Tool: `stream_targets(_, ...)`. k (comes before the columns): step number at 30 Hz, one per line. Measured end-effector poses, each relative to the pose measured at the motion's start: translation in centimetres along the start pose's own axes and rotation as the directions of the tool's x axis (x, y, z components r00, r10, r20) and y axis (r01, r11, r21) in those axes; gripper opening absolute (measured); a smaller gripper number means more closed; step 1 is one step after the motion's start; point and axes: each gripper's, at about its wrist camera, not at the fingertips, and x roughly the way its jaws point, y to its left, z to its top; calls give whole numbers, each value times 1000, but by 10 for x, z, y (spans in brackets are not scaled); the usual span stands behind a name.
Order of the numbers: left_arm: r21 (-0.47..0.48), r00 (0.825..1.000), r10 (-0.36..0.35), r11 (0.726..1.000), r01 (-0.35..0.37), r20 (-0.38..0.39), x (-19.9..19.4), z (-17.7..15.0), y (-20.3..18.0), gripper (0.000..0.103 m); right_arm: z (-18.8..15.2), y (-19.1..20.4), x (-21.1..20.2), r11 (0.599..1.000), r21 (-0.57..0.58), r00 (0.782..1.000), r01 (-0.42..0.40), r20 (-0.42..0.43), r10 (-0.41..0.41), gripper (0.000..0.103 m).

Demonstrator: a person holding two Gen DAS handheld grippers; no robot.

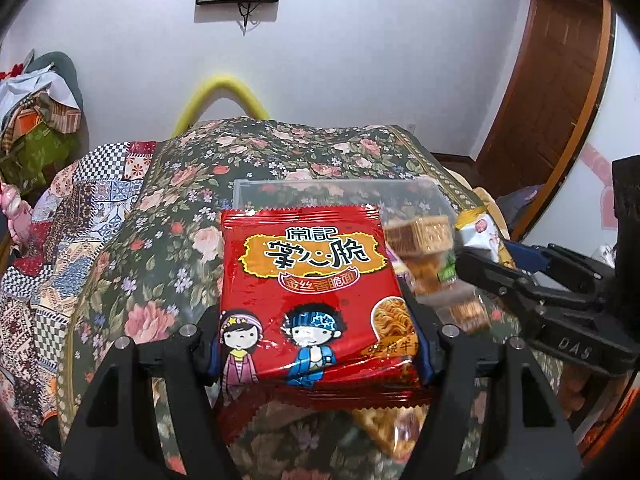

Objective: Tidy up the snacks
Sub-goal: 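Carry the red crisp bag with the left gripper while the right gripper drops the Kakao bag into the box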

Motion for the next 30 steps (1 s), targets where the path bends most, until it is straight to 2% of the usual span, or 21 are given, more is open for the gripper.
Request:
stream_targets(14,-30,999,11,999,-13,-38,58,18,16,69,18,1,58,1000,-7,999,6,-53,-6,46)
stream_targets(30,-26,997,24,999,-26,-76,89,24,20,70,14,-12,80,1000,23,993,-7,-115,9,48)
